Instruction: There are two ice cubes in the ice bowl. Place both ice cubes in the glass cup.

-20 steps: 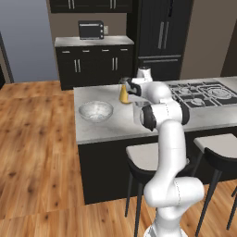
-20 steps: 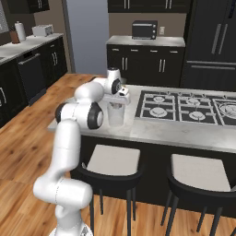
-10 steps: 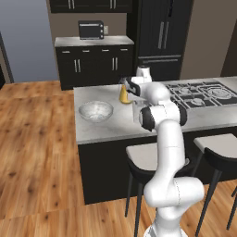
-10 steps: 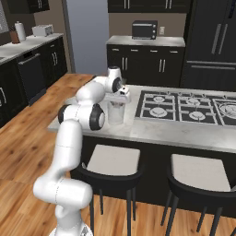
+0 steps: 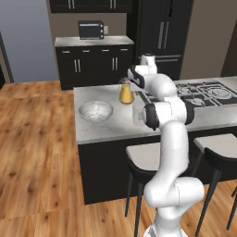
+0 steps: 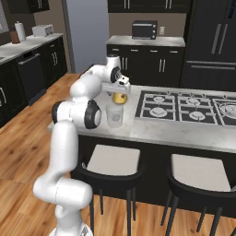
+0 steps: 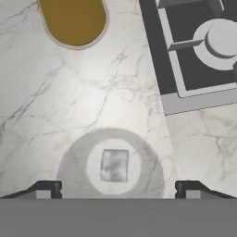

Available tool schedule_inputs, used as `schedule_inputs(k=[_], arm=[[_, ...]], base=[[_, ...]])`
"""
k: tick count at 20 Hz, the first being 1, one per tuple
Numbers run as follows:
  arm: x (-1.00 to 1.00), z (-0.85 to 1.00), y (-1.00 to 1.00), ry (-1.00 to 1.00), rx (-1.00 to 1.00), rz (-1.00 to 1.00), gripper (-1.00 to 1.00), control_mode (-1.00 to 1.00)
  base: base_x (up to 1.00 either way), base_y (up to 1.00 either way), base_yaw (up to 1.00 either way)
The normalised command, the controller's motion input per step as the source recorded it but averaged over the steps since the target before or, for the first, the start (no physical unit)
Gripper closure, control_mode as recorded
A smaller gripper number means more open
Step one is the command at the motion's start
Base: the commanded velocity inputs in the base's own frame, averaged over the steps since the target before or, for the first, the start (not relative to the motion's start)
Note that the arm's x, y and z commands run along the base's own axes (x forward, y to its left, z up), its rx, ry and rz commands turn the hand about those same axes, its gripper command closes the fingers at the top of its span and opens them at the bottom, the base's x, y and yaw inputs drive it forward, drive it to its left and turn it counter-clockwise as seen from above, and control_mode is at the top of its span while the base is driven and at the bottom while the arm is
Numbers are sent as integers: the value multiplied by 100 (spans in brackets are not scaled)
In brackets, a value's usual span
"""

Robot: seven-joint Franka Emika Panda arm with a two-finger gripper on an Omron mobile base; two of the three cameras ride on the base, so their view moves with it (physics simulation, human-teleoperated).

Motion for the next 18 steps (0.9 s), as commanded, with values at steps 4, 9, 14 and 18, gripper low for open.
schedule_inputs(k=[4, 9, 14, 18], arm=[[-100, -1, 0, -19, 1, 0, -100, -100], [-100, -2, 5, -22, 0, 0, -100, -100], [-93, 51, 65, -8, 0, 0, -100, -100], [-50, 75, 100, 5, -3, 5, -100, -100]], base=[[0, 0, 0], [0, 0, 0], [0, 0, 0], [0, 0, 0]])
